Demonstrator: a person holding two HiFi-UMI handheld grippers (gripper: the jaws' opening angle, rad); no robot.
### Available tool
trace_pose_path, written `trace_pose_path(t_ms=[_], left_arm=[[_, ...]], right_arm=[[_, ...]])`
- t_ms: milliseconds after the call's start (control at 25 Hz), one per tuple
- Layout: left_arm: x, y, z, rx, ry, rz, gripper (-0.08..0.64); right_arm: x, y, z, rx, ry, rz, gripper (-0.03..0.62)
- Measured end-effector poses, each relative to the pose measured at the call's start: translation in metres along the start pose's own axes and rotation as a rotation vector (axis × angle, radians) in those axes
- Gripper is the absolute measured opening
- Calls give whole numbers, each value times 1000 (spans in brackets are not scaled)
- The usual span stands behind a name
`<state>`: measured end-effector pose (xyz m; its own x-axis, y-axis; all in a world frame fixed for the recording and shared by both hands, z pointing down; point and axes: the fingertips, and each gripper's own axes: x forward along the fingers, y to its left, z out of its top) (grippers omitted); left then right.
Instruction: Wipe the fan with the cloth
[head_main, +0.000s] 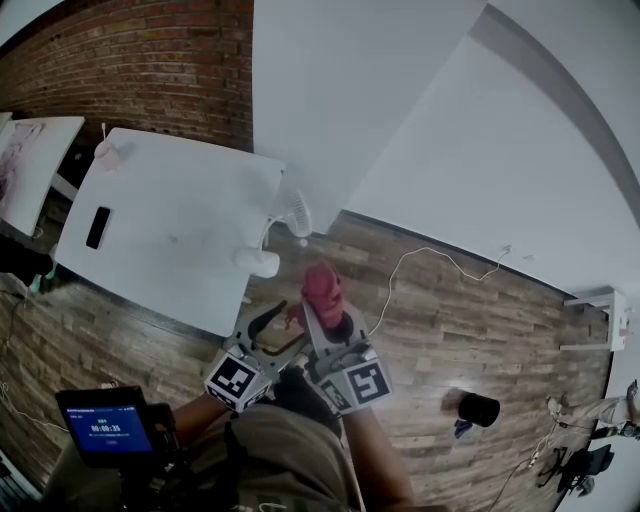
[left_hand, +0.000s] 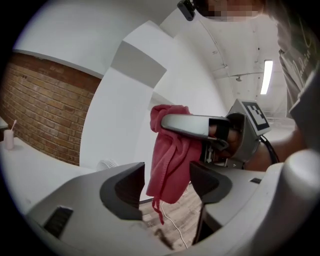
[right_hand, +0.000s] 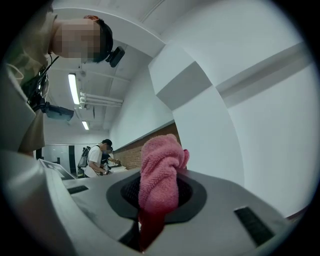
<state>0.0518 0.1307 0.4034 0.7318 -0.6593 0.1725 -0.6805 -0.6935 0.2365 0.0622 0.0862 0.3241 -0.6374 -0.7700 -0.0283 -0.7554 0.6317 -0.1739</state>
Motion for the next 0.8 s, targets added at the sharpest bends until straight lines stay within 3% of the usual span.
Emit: trace_pose_path(t_ms=[160, 360, 600, 800], left_arm=[[-7, -33, 14, 121, -29, -73, 318], [-13, -30, 17, 98, -64, -89, 330], [-16, -26, 20, 72, -56, -93, 341], [-16, -24, 19, 177, -17, -75, 359]], right_arm=[[-17, 26, 10, 10, -21, 55, 89], [-22, 62, 2, 13, 35, 176, 89], [-21, 68, -9, 50, 71, 187, 89], [-18, 75, -19, 4, 113, 211, 91]])
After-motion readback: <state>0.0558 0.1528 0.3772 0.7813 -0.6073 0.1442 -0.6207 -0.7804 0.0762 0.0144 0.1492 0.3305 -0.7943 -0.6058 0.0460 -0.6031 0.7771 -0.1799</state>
